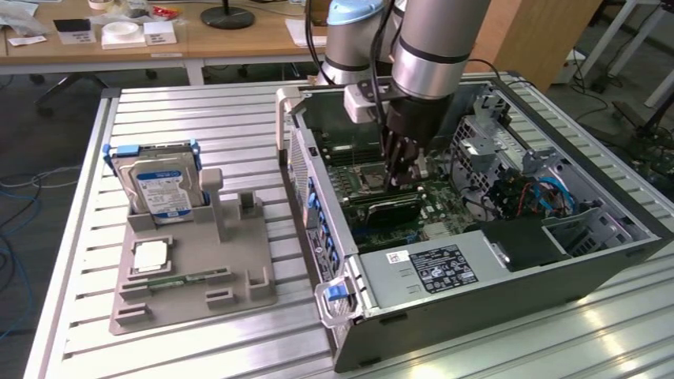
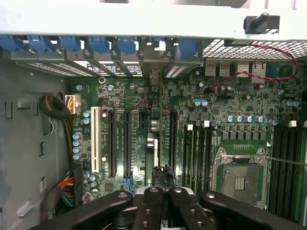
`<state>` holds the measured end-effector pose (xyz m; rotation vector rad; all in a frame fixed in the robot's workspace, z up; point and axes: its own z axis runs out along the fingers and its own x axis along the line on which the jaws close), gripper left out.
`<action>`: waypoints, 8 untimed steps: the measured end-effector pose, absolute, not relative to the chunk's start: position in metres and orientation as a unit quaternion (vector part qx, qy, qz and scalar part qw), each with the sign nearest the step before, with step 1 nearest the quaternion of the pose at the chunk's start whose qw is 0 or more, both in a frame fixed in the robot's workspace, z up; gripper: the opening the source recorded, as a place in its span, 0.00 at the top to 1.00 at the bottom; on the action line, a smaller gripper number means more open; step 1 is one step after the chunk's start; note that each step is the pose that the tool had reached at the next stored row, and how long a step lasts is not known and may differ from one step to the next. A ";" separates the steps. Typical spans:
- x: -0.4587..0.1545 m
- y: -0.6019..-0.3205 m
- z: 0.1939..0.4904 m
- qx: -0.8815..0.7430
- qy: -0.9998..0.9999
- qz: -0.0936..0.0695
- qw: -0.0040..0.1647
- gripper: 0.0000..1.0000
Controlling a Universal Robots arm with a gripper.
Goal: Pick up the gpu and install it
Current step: 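Press down on the gpu until it lock into place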
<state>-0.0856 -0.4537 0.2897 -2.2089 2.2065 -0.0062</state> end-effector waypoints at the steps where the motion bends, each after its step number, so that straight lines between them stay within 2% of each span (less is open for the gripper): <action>1: -0.085 -0.454 0.290 -0.708 0.707 -0.002 0.010 0.90; 8: -0.088 -0.455 0.286 -0.707 0.707 -0.002 0.009 0.90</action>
